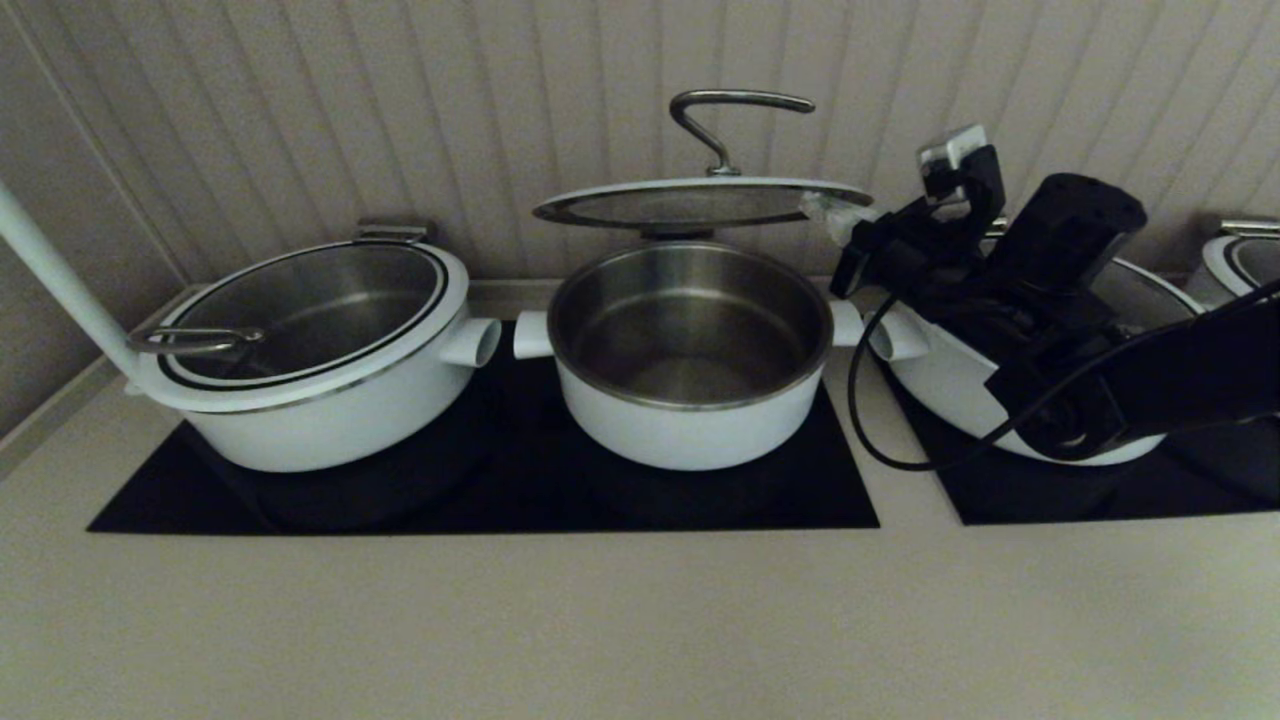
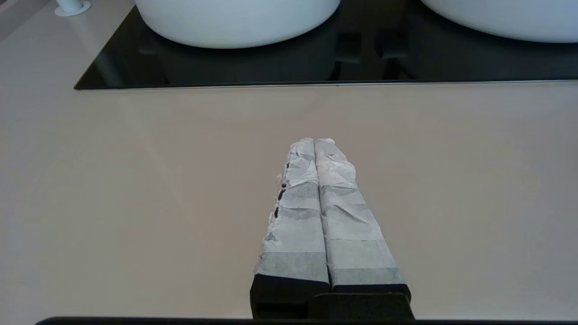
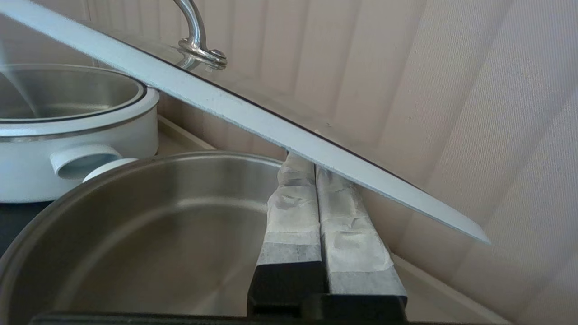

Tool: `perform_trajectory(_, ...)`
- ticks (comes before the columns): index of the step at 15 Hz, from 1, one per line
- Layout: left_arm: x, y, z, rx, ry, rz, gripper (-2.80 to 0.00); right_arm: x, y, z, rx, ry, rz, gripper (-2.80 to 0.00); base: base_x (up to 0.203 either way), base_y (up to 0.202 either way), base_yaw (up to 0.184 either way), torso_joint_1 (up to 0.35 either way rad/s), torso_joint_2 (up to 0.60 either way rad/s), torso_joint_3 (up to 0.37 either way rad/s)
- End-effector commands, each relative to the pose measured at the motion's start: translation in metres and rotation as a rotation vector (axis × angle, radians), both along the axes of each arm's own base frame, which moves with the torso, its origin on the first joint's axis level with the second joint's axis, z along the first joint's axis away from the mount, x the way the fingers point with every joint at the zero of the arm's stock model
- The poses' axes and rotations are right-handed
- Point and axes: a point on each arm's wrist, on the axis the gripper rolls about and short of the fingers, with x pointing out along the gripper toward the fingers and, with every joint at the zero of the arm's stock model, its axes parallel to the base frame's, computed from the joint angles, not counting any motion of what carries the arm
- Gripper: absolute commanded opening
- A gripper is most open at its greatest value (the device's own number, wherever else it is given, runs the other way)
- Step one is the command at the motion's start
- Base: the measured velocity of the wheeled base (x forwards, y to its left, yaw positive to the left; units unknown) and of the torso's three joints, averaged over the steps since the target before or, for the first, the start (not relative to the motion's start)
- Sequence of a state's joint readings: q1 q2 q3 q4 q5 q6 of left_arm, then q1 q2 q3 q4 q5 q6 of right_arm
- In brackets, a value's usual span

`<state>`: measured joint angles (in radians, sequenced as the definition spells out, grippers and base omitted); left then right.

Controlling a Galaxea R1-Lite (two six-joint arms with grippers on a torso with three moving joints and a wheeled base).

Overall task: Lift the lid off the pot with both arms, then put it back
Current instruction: Open the pot lid completely

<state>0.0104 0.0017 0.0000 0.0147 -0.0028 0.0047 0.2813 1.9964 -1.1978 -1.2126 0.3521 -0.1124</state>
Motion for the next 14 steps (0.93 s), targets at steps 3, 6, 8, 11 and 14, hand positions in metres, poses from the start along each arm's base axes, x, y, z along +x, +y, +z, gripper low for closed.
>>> perform_trajectory(3, 0.000, 0.000, 0.000, 0.000, 0.000, 0.000, -2.80, -0.020, -0.006, 0.003, -0.005, 0.009, 0.001, -2.80, 0.000, 0.000, 0.000, 0.000, 0.00, 0.000)
perform_trajectory(6, 0.000, 0.000, 0.000, 0.000, -0.001, 0.000, -2.80, -0.036, -0.011, 0.002, -0.017, 0.029, -0.016, -2.80, 0.000, 0.000, 0.000, 0.000, 0.00, 0.000)
perform_trajectory(8, 0.000, 0.000, 0.000, 0.000, 0.000, 0.000, -2.80, -0.042, -0.013, 0.003, -0.009, 0.034, -0.044, -2.80, 0.000, 0.000, 0.000, 0.000, 0.00, 0.000)
perform_trajectory(11, 0.000, 0.000, 0.000, 0.000, 0.000, 0.000, -2.80, -0.043, -0.017, 0.005, -0.009, 0.036, -0.053, -2.80, 0.000, 0.000, 0.000, 0.000, 0.00, 0.000)
perform_trajectory(14, 0.000, 0.000, 0.000, 0.000, 0.000, 0.000, -2.80, -0.038, -0.015, 0.001, -0.011, 0.041, -0.053, -2.80, 0.000, 0.000, 0.000, 0.000, 0.00, 0.000)
